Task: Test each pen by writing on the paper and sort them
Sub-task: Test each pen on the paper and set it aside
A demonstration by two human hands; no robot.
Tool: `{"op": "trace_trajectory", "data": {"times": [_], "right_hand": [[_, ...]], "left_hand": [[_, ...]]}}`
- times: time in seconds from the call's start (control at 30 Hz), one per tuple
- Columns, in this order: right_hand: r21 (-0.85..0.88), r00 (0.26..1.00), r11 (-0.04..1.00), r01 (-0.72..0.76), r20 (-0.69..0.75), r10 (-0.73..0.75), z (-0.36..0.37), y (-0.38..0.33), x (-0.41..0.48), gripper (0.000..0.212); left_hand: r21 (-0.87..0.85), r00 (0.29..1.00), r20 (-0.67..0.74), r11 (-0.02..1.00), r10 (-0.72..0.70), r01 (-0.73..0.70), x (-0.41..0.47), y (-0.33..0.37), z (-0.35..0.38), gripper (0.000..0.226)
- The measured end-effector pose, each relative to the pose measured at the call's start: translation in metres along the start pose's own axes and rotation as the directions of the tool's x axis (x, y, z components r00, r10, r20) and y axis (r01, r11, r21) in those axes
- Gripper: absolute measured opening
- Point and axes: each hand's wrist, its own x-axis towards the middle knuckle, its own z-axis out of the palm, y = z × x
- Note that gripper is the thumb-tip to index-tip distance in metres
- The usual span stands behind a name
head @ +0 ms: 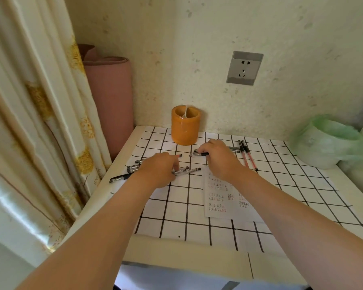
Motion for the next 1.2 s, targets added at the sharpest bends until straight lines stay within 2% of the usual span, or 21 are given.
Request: {"op": "trace_trajectory", "data": {"times": [0.13, 0.3, 0.53, 0.7, 0.77, 0.87, 0.97, 1.03, 1.2], "right_hand": [[-0.129, 0.999, 0.991, -0.028, 0.013, 0.030, 0.012, 0.011, 0.002, 0.043], [-0.177, 0.996, 0.982, -0.071, -0.068, 0.060, 0.016, 0.012, 0.000, 0.040], [-0.229, 0.992, 0.969, -0.093, -0.101, 0.071, 0.015, 0.014, -0.002, 0.040], [-0.127, 0.984, 0.986, -0.105, -0.156, 0.084, 0.014, 0.004, 0.001, 0.043], [-0.040, 0.984, 0.998, -0.039, -0.175, 0.031, 0.010, -0.009, 0.000, 0.040], [0.056, 0.989, 0.988, 0.146, -0.031, -0.145, 0.003, -0.032, -0.007, 0.028], [0.060, 0.960, 0.962, 0.267, 0.071, -0.271, 0.004, -0.045, -0.015, 0.021], [0.053, 0.954, 0.957, 0.284, 0.082, -0.288, 0.005, -0.048, -0.016, 0.016], [0.168, 0.974, 0.963, 0.210, 0.045, -0.220, -0.002, -0.049, -0.022, 0.011]], "left_hand": [[-0.010, 0.999, -0.027, 1.000, 0.024, -0.025, -0.003, -0.002, 0.002, 0.019], [-0.012, 0.998, -0.056, 0.999, 0.038, -0.039, -0.003, -0.005, 0.004, 0.017], [0.028, 0.997, -0.072, 0.999, 0.042, -0.040, -0.004, -0.004, 0.004, 0.016], [0.038, 0.994, -0.093, 0.998, 0.049, -0.045, -0.008, -0.002, 0.002, 0.016], [0.049, 0.993, -0.104, 0.998, 0.047, -0.042, -0.008, -0.001, 0.001, 0.017], [0.066, 0.993, -0.113, 0.997, 0.043, -0.035, -0.007, -0.002, -0.002, 0.017], [0.018, 0.995, -0.097, 1.000, 0.017, -0.015, -0.008, -0.004, -0.004, 0.016], [-0.029, 0.996, -0.084, 1.000, 0.000, -0.002, -0.010, -0.007, -0.005, 0.015], [-0.220, 0.990, -0.139, 0.975, -0.012, -0.019, -0.020, -0.011, -0.014, 0.012]]}}
